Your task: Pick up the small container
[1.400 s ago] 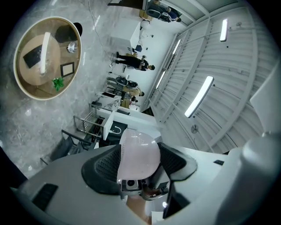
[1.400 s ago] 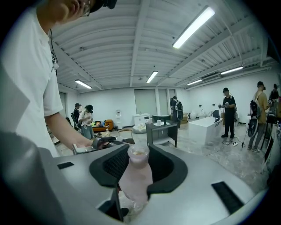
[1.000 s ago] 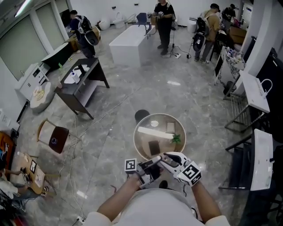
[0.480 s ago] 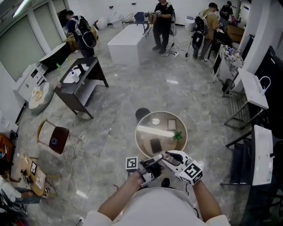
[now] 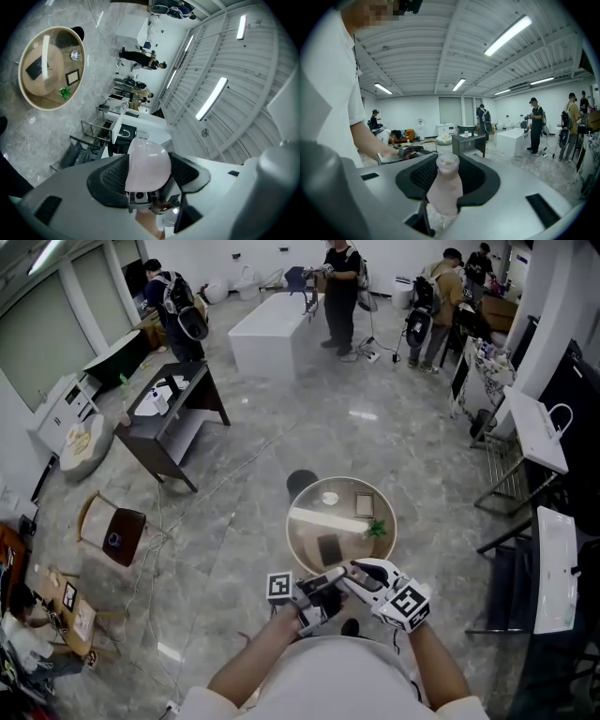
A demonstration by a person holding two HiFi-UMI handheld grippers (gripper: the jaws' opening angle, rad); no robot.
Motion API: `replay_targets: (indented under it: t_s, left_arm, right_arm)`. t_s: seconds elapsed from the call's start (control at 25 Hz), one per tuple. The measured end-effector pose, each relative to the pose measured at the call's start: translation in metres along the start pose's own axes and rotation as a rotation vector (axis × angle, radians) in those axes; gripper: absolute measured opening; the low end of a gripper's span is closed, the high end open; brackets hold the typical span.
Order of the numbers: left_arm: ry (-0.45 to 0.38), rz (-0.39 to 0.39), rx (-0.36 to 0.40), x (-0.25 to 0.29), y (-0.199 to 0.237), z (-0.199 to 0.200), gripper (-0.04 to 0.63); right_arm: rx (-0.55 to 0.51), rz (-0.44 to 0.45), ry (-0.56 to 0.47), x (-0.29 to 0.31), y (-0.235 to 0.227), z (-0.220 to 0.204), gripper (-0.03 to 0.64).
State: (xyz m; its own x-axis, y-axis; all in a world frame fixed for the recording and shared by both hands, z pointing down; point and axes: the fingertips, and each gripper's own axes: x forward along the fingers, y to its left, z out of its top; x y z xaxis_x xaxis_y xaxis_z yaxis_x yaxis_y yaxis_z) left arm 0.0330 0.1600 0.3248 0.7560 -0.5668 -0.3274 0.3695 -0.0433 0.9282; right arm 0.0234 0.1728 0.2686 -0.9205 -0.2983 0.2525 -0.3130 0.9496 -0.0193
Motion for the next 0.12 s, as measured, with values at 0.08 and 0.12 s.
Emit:
replay_targets:
  t_s: [0.08, 0.12]
  left_arm:
    - [0.0, -0.003, 0.001, -0.0007, -0.0003, -0.0001, 0.29]
    - [0.0, -0.003, 0.002, -0.0011, -0.0003, 0.0, 0.29]
  right_arm:
    - [0.0, 0.0, 0.001, 0.0004, 0.0006, 0.0001, 0.15]
    - [0.0, 0.0, 0.001, 0.0007, 0.0008, 0.0001, 0.15]
